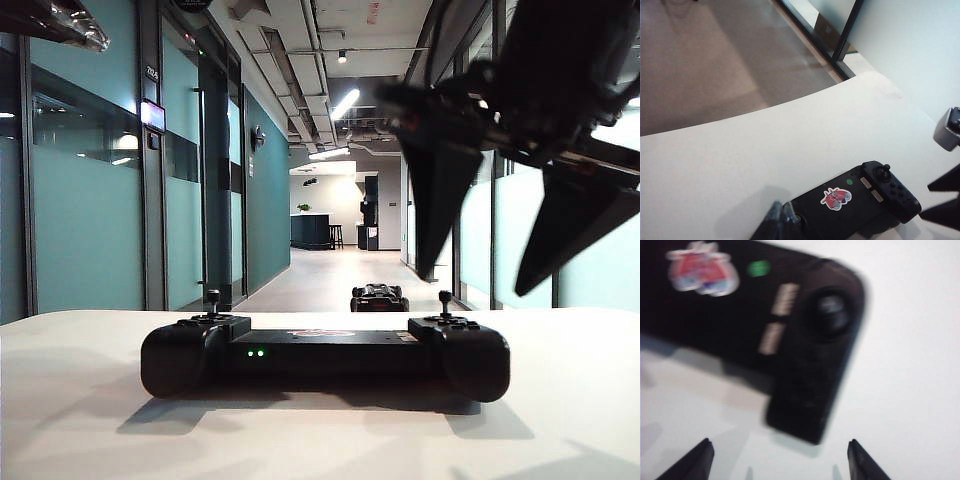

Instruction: Push the left joystick on the remote control sitting on the white table forward to make the robot dog walk in a straight line until it approaches the door.

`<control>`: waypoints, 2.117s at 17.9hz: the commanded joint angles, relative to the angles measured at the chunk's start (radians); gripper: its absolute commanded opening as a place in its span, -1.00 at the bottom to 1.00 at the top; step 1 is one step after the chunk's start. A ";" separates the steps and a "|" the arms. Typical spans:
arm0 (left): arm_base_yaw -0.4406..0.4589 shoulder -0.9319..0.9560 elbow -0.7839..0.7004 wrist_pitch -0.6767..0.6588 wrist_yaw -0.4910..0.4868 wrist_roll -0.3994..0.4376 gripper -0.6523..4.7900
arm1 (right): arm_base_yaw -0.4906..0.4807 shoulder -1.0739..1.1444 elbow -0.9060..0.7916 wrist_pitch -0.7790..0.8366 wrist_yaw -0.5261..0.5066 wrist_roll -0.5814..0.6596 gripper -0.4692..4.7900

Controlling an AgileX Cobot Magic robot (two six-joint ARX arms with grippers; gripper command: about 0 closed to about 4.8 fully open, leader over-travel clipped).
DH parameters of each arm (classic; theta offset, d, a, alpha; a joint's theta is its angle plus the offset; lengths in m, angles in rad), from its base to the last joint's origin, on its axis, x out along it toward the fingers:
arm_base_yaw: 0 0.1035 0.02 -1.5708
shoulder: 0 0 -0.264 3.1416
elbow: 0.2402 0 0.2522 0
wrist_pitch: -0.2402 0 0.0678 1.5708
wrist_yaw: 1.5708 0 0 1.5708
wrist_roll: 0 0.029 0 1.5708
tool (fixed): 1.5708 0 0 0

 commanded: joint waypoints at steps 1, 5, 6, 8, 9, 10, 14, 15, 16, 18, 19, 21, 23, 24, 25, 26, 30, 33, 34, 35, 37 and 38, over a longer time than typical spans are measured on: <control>-0.001 -0.002 0.005 0.009 0.007 0.000 -0.78 | -0.016 0.003 0.004 0.013 0.017 -0.009 0.58; -0.001 -0.002 0.005 0.010 0.007 0.000 -0.78 | -0.032 0.037 0.004 0.027 -0.026 -0.023 0.58; -0.001 -0.002 0.005 0.009 0.007 0.000 -0.78 | -0.032 0.050 0.004 0.031 -0.034 -0.023 0.58; -0.001 -0.002 0.005 0.009 0.007 0.000 -0.78 | -0.032 0.082 0.004 0.041 -0.050 -0.023 0.58; -0.001 -0.002 0.005 0.010 0.007 0.001 -0.78 | -0.032 0.090 0.004 0.042 -0.050 -0.023 0.58; -0.001 -0.002 0.005 0.010 0.007 0.001 -0.78 | -0.032 0.106 0.004 0.045 -0.048 -0.023 0.58; -0.001 -0.002 0.005 0.010 0.007 0.001 -0.78 | -0.032 0.146 0.004 0.082 -0.047 -0.023 0.58; -0.001 -0.002 0.005 0.009 0.007 0.001 -0.78 | -0.032 0.154 0.004 0.092 -0.047 -0.023 0.58; -0.001 -0.002 0.005 0.009 0.007 0.001 -0.78 | -0.032 0.161 0.004 0.097 -0.047 -0.023 0.58; -0.001 -0.002 0.005 0.009 0.007 0.001 -0.78 | -0.032 0.177 0.004 0.101 -0.047 -0.023 0.58; -0.001 -0.002 0.005 0.009 0.007 0.001 -0.78 | -0.032 0.188 0.004 0.104 -0.046 -0.023 0.58; -0.001 -0.002 0.005 0.009 0.007 0.001 -0.78 | -0.032 0.203 0.004 0.116 -0.046 -0.023 0.58; -0.001 -0.002 0.005 0.009 0.007 0.001 -0.78 | -0.033 0.212 0.004 0.132 -0.046 -0.023 0.58; -0.001 -0.002 0.005 0.009 0.007 0.001 -0.78 | -0.033 0.217 0.004 0.138 -0.047 -0.023 0.58; -0.001 -0.002 0.005 0.009 0.007 0.001 -0.78 | -0.033 0.222 0.004 0.142 -0.047 -0.023 0.58; -0.001 -0.002 0.005 0.009 0.007 0.001 -0.78 | -0.033 0.224 0.004 0.142 -0.047 -0.023 0.57; -0.001 -0.002 0.005 0.008 0.007 0.000 -0.78 | -0.032 0.224 0.004 0.134 -0.046 -0.020 -0.03; -0.001 0.000 0.005 0.006 0.010 0.000 -0.78 | -0.032 0.224 0.004 0.135 -0.045 -0.020 -0.20; -0.001 0.000 0.005 0.003 0.010 0.001 -0.78 | -0.032 0.224 0.004 0.135 -0.045 -0.012 -0.34; -0.001 0.000 0.005 0.003 0.010 0.002 -0.78 | -0.032 0.224 0.004 0.134 -0.042 0.023 -0.43; -0.001 0.003 0.005 0.005 0.028 0.008 -0.78 | -0.032 0.224 0.004 0.139 -0.031 0.079 -0.43; -0.001 0.006 0.005 0.004 0.047 0.023 -0.78 | -0.032 0.224 0.004 0.138 -0.016 0.095 -0.43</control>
